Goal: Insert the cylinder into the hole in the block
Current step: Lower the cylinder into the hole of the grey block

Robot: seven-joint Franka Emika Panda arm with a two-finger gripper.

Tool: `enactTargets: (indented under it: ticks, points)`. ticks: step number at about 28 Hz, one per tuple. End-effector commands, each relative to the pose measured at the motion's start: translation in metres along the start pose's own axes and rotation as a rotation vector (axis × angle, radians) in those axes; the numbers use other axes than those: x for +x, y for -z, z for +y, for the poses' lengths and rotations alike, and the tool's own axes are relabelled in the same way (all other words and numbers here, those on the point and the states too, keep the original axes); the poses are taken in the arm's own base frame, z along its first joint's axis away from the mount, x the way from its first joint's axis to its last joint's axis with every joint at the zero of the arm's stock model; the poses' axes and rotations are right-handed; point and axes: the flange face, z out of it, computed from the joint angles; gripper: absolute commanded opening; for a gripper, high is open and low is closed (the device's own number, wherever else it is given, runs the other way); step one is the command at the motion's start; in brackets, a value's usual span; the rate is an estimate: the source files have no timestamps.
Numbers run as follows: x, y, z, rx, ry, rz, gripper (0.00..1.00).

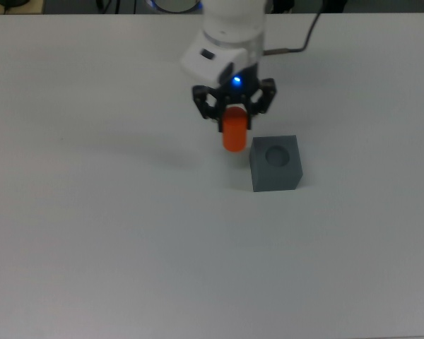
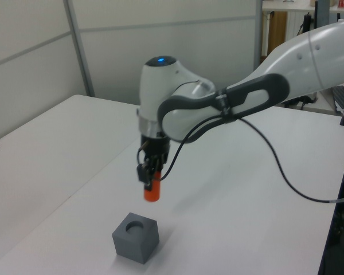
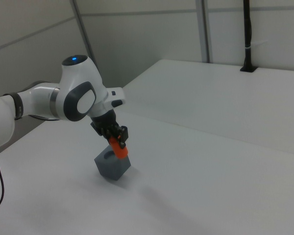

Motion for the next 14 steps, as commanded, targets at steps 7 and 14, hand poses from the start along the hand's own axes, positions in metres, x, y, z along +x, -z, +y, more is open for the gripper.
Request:
enactTargets:
  ticks: [7,14]
  points:
    - [0.030,-0.031,-0.061,-0.009,-0.015,-0.015,0.12]
    - [0.024,-0.036,-0.083,-0.023,0.019,-0.020,0.12]
